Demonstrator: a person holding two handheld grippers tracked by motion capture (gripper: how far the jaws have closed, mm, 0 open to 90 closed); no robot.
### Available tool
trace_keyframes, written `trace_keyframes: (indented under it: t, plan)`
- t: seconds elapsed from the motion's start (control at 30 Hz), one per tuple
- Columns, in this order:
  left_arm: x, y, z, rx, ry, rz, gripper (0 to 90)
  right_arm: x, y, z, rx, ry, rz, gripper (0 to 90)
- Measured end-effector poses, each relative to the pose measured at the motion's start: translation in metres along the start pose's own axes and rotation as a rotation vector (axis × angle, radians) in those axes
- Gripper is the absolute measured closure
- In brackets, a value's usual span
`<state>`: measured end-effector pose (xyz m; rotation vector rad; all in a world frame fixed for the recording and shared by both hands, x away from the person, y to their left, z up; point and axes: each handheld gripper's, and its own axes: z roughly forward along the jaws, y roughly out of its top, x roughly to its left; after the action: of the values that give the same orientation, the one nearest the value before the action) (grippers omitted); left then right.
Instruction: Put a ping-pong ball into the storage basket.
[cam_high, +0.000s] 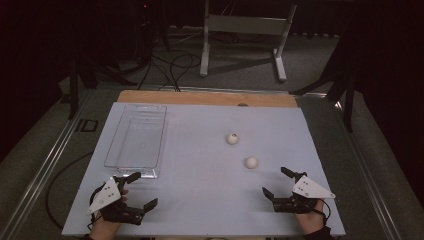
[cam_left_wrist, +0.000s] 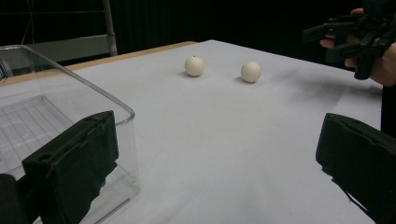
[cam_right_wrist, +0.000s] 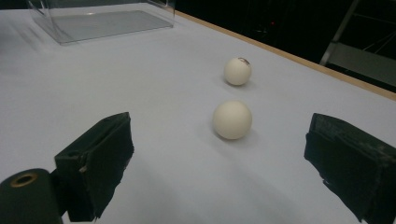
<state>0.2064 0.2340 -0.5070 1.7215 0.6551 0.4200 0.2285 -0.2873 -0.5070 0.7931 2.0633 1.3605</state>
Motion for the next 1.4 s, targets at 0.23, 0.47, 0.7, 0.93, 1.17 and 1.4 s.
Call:
trace_keyframes:
  t: [0.23, 0.47, 0.7, 0.93, 1.17, 1.4]
  plan:
    - [0.0, 0.0, 0.001, 0.003, 0.0, 0.003, 0.3, 0.0, -0.001, 0.001, 0.005, 0.012, 0.006, 8.1]
    - [0.0, 0.0, 0.001, 0.008, -0.003, 0.002, 0.3, 0.001, -0.001, 0.001, 0.004, 0.002, 0.001, 8.1]
    - [0.0, 0.0, 0.001, 0.009, -0.006, -0.003, 0.3, 0.001, 0.0, 0.001, -0.005, -0.005, -0.005, 8.1]
    - [0.0, 0.002, 0.001, 0.019, -0.012, -0.018, 0.3, 0.001, 0.001, -0.001, -0.009, -0.016, -0.007, 8.1]
    - [0.001, 0.009, 0.001, 0.022, -0.016, -0.033, 0.3, 0.001, 0.002, -0.002, -0.01, -0.017, -0.01, 8.1]
    - [0.0, 0.024, -0.001, 0.032, -0.018, -0.034, 0.3, 0.002, 0.002, -0.002, -0.017, -0.009, -0.004, 8.1]
